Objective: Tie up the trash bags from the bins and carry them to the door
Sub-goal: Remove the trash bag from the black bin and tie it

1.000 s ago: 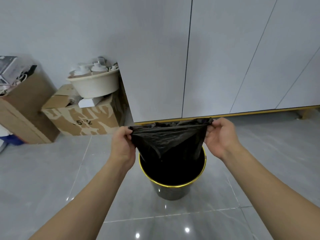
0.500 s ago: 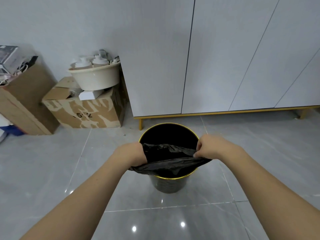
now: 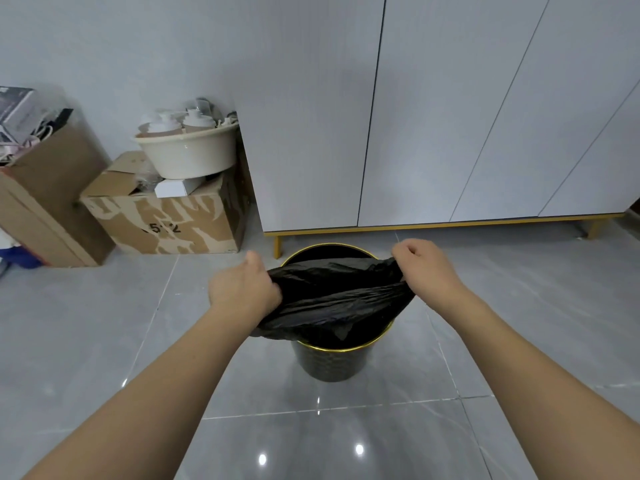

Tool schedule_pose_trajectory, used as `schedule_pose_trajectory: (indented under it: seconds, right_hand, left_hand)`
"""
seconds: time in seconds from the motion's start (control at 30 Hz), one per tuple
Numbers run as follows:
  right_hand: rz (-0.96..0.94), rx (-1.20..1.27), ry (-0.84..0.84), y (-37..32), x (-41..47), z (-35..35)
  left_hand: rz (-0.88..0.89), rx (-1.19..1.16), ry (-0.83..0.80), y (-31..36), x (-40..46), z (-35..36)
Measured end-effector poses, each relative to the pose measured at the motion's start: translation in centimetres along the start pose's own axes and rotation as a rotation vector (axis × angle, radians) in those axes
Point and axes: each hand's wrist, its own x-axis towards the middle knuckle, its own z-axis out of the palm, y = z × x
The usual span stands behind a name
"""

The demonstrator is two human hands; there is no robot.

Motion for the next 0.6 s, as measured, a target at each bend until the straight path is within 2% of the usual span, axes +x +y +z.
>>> schedule_pose_trajectory:
  seconds: [0.07,0.17,0.23,0.27,0.33,0.37,0.5,0.6]
  right_hand:
    - [-0.003,0.067,0.033,-0.2,0.2,0.0]
    - [-0.012,0.145,0.044,-0.5,0.2,0.0]
    - [-0.042,0.134,0.065,-0.5,0.2,-0.1]
    - [-0.063,0.109,0.082,-0.5,0.1,-0.3]
    - [-0.091,0.05,0.099,-0.7,0.0,-0.7]
    - [-0.097,0.009,0.09,-0.9,0.0,-1.1]
    - [-0.128,-0.191,0.008,-1.8,0.2,-3.0]
    - [-0.14,-0.222,-0.203,-2.8,0.3,-4.4]
  left_hand:
    - [0.099,-0.261,0.007,1.0,0.2,-0.8]
    - [0.372,-0.473,-0.228,2.1,0.0,-0.7]
    - [0.468,-0.344,-0.388,2.1,-0.2,0.4]
    - [0.49,-0.218,-0.408,1.8,-0.2,1.1]
    - [0.48,-0.048,-0.348,1.7,-0.4,1.6]
    - [0.45,-0.079,-0.283,1.7,-0.3,1.5]
    - [0.275,-0.459,-0.078,2.6,0.5,-1.2]
    - [0.151,-0.726,-0.059,3.6,0.5,-3.8]
